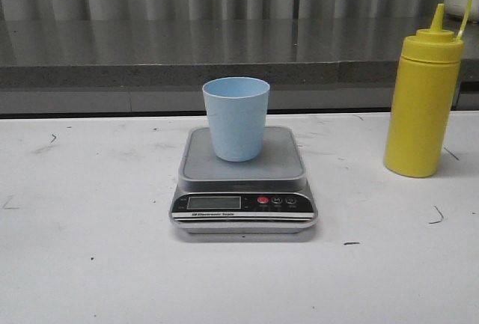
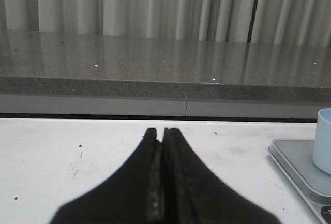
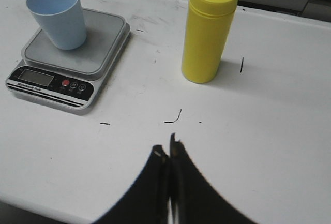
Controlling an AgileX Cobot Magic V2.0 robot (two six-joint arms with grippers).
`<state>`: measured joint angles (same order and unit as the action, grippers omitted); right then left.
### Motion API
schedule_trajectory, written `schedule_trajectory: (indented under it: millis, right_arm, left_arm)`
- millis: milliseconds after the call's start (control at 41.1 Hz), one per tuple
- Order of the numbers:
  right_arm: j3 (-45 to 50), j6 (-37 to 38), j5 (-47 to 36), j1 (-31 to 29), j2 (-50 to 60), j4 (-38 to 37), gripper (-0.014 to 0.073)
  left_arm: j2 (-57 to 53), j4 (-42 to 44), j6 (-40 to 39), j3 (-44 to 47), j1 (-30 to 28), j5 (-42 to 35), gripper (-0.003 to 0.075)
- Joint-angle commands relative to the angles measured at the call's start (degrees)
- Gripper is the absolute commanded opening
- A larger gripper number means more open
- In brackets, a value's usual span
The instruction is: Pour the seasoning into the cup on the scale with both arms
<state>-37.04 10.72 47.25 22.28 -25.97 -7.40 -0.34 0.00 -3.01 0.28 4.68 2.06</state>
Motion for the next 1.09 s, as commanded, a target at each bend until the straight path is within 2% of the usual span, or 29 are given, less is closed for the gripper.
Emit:
schedule_trajectory:
  millis: [0, 1070]
  right_arm:
    - [-1.39, -0.84, -3.72, -0.24, -0.25, -1.09, -0.0068]
    - [-1.39, -0.84, -3.70, -0.24, -0.25, -1.09, -0.0068]
  left_arm:
    - [-1.05, 0.00, -0.52, 1.40, -0.10, -4.81, -0.0020]
    - [-0.93, 0.00, -0.52, 1.40, -1.41, -4.70, -0.0020]
